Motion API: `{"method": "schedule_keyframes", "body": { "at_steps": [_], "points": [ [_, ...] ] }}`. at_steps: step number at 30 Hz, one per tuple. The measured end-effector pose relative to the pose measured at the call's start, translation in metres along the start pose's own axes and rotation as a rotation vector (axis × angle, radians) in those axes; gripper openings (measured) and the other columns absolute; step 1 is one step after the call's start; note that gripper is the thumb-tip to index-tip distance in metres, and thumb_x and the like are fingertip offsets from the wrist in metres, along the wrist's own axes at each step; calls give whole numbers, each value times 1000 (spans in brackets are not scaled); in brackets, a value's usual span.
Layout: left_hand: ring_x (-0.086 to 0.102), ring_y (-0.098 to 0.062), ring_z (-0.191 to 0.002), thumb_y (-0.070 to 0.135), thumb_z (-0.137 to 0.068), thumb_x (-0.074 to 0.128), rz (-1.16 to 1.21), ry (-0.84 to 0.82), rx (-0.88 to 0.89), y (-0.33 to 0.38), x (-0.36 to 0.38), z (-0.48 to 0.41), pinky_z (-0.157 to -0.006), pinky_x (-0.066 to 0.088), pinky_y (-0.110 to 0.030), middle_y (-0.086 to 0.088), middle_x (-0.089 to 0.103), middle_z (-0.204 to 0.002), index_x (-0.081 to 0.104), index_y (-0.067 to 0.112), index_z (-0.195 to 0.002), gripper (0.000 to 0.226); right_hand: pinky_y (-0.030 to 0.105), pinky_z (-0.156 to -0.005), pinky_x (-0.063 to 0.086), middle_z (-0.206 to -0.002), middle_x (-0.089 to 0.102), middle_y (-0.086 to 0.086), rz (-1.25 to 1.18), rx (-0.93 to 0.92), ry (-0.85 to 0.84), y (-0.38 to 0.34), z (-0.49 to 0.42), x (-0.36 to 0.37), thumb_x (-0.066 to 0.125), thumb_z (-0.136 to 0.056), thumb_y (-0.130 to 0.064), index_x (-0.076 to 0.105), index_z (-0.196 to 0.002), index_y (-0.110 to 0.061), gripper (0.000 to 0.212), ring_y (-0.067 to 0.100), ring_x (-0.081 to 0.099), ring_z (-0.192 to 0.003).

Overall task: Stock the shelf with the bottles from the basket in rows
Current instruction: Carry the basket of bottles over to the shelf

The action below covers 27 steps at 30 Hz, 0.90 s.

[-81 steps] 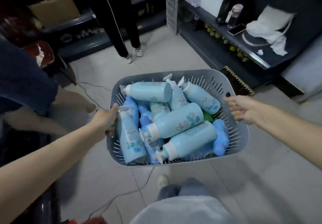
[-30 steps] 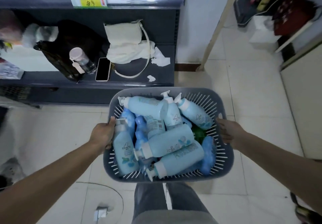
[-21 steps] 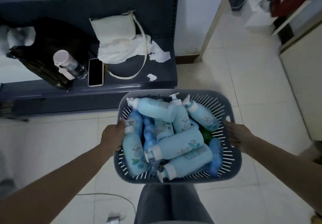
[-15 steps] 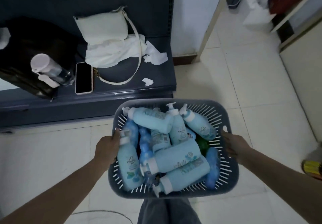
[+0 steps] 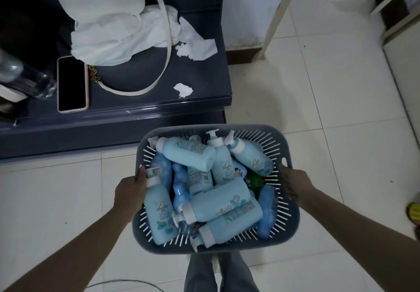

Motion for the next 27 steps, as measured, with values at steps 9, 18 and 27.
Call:
{"method": "schedule_keyframes", "body": {
  "at_steps": [9, 18, 27],
  "points": [
    [61, -41, -81, 48, -97, 34, 7, 10, -26, -10, 8, -11, -79, 53, -55, -25, 60, -78, 54, 6, -65, 56, 14, -26, 23, -29, 40, -6, 66, 38, 22, 13, -14, 8, 61, -87, -32, 43, -56, -12, 41, 6, 33, -22],
    [62, -41, -77, 48, -97, 32, 2, -14, -45, -30, 22, 2, -75, 53, -53, -26, 61, -73, 56, 1, -64, 62, 13, -30, 21, -30, 37, -5, 142, 59, 64, 28, -20, -4, 61, -87, -39, 42, -55, -13, 45, 8, 29, -24],
    [62, -40, -72, 46, -99, 30, -42, 8, -47, -32, 25, 1, -75, 53, -47, -22, 57, -66, 53, 3, -59, 63, 13, -29, 21, -31, 37, -4, 117, 61, 41, 31, -23, -6, 59, -89, -33, 43, -56, -12, 43, 7, 28, -23]
  ]
}}
Point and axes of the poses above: each hand's wrist, its own z-axis away from the middle knuckle, its own x-axis out of the palm, y = z × x, the point moved 8 cm from there along -z, towards the middle knuckle
